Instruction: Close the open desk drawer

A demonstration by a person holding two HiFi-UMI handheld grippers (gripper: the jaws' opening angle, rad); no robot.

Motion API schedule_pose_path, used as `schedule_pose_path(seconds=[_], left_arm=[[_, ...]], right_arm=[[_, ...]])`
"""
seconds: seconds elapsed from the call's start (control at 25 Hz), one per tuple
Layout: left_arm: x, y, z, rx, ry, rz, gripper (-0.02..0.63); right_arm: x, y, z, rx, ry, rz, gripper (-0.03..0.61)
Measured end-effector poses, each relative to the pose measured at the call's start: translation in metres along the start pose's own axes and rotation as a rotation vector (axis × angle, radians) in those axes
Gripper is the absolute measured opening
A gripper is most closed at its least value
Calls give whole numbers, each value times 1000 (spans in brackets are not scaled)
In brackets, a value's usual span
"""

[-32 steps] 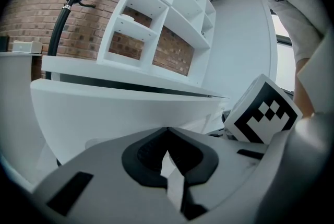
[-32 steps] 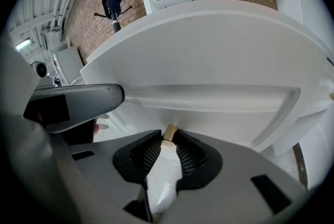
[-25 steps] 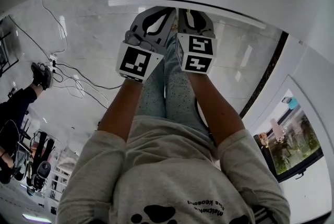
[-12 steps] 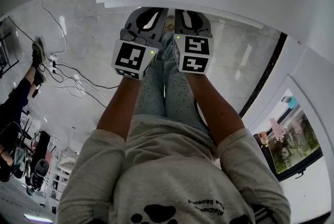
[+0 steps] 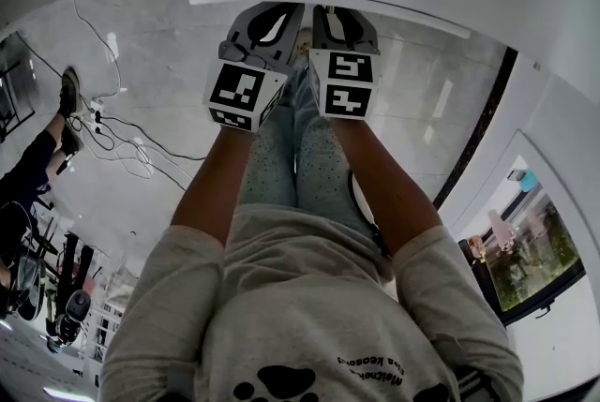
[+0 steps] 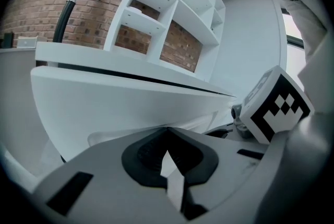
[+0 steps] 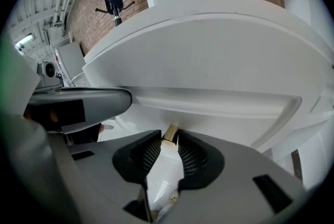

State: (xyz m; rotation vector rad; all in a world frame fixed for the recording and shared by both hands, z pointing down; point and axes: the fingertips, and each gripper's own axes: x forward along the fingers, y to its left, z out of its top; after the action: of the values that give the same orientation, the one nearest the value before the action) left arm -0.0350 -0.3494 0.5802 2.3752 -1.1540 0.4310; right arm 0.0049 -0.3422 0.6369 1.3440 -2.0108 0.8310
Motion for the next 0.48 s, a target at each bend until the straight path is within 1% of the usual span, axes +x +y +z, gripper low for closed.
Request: schedule_pose_path(seconds=[0.24, 0.48], left_arm=[[-14, -8, 8, 3, 7, -15, 18], [-26, -22, 28, 30, -9, -34, 18]], right_arm=[[-19, 6, 11, -7, -35, -9, 107], [-44, 5, 25, -27, -66, -29, 107]])
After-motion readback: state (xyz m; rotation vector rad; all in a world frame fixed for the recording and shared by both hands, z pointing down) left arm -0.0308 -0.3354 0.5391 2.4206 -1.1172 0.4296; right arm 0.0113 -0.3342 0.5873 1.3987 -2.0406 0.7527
